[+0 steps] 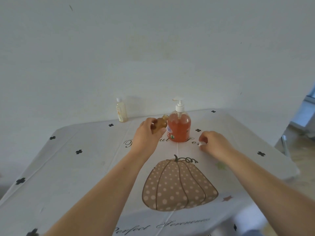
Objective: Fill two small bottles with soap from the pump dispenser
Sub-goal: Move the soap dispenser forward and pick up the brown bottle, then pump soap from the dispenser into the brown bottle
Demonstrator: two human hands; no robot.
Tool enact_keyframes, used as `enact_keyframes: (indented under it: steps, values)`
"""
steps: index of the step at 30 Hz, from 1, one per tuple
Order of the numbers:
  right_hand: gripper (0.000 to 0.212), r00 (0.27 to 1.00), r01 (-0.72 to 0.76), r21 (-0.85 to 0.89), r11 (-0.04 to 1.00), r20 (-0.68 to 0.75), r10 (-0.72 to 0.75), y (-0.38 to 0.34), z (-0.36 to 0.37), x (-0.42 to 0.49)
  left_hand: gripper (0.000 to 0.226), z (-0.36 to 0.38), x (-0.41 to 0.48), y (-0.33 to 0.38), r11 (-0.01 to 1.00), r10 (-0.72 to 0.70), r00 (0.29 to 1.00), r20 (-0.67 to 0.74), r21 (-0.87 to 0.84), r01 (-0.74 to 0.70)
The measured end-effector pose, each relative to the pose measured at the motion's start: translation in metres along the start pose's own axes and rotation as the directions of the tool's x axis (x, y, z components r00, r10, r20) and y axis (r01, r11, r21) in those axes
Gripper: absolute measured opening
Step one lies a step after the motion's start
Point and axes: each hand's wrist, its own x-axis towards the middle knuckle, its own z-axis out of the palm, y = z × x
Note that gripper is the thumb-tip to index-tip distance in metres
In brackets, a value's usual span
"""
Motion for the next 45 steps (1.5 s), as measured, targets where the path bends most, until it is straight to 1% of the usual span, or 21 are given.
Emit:
enact_keyframes:
  steps: [2,4,7,8,10,12,13,14,16,17,20,26,31,33,36,37,38,41,42,45]
  values:
    - [0.036,1.0,-0.003,-0.011,1.0,0.027,0.003,-0.003,-0.003,0.001,0.039,0.001,0.0,0.001,1.0,0.001,1.0,-0.003,-0.005,-0.001]
    - [0.046,1.0,0.01,0.032,0.999,-0.003,-0.01,-0.011,-0.01,0.002,0.039,0.001,0.0,0.001,1.0,-0.004,1.0,-0.009,-0.004,0.004]
    - [0.055,0.986,0.078,0.236,0.969,-0.162,-0.04,-0.033,-0.022,0.007,0.039,0.002,0.002,0.001,0.999,-0.027,0.999,-0.019,-0.026,0.027]
    - [0.06,0.981,0.101,0.297,0.949,-0.188,-0.045,-0.041,-0.025,0.01,0.04,0.002,0.002,0.001,0.999,-0.036,0.999,-0.021,-0.026,0.036]
    - [0.073,0.982,0.127,0.376,0.918,-0.175,-0.065,-0.057,-0.03,0.016,0.041,0.002,0.004,0.001,0.999,-0.047,0.999,-0.022,-0.023,0.047]
    - [0.081,0.989,0.125,0.394,0.911,-0.12,-0.084,-0.069,-0.032,0.022,0.04,0.001,0.005,0.0,0.999,-0.044,0.999,-0.029,-0.028,0.043]
    - [0.079,0.992,0.12,0.392,0.912,-0.09,-0.092,-0.074,-0.031,0.025,0.04,0.0,0.005,-0.001,0.999,-0.043,0.999,-0.03,-0.03,0.042]
    - [0.072,0.993,0.114,0.389,0.914,-0.066,-0.096,-0.076,-0.029,0.027,0.04,0.0,0.005,-0.002,0.999,-0.044,0.999,-0.025,-0.031,0.043]
    - [0.055,0.994,0.106,0.383,0.917,-0.055,-0.092,-0.079,-0.024,0.032,0.039,-0.002,0.005,-0.005,0.998,-0.049,0.999,-0.016,-0.033,0.048]
    - [0.05,0.995,0.098,0.385,0.918,-0.063,-0.08,-0.078,-0.022,0.033,0.039,-0.003,0.004,-0.006,0.998,-0.047,0.999,-0.015,-0.031,0.047]
    - [0.046,0.994,0.09,0.376,0.922,-0.09,-0.06,-0.079,-0.02,0.033,0.038,-0.007,0.005,-0.008,0.998,-0.047,0.999,-0.015,-0.038,0.047]
    - [0.048,0.989,0.115,0.314,0.942,-0.122,-0.08,-0.084,-0.019,0.021,0.036,-0.01,0.004,-0.004,0.997,-0.047,0.999,-0.011,-0.068,0.046]
    - [0.06,0.988,0.129,0.308,0.943,-0.126,-0.094,-0.089,-0.011,0.009,0.029,-0.013,0.001,0.0,0.996,-0.01,0.999,-0.033,-0.089,0.007]
    - [0.064,0.989,0.135,0.327,0.935,-0.098,-0.109,-0.089,-0.012,0.007,0.027,-0.015,0.0,0.002,0.996,0.003,0.999,-0.034,-0.092,-0.006]
    - [0.083,0.989,0.137,0.429,0.893,-0.014,-0.145,-0.091,-0.027,0.002,0.03,-0.018,-0.001,0.003,0.995,0.029,0.999,-0.031,-0.098,-0.032]
    - [0.087,0.988,0.149,0.454,0.879,-0.021,-0.156,-0.092,-0.035,0.001,0.033,-0.019,0.0,0.004,0.995,0.036,0.999,-0.034,-0.092,-0.04]
    - [0.085,0.986,0.165,0.474,0.865,-0.054,-0.159,-0.095,-0.043,0.0,0.035,-0.021,-0.001,0.006,0.995,0.037,0.999,-0.037,-0.088,-0.04]
    - [0.063,0.97,0.209,0.537,0.817,-0.22,-0.104,-0.106,-0.062,0.005,0.037,-0.023,0.0,0.012,0.993,0.051,0.998,-0.032,-0.101,-0.054]
    - [0.058,0.962,0.218,0.544,0.81,-0.258,-0.086,-0.109,-0.067,0.009,0.036,-0.023,0.0,0.014,0.993,0.059,0.998,-0.025,-0.101,-0.062]
    - [0.046,0.955,0.222,0.522,0.823,-0.285,-0.076,-0.12,-0.073,0.022,0.034,-0.02,0.002,0.018,0.991,0.081,0.996,-0.023,-0.103,-0.083]
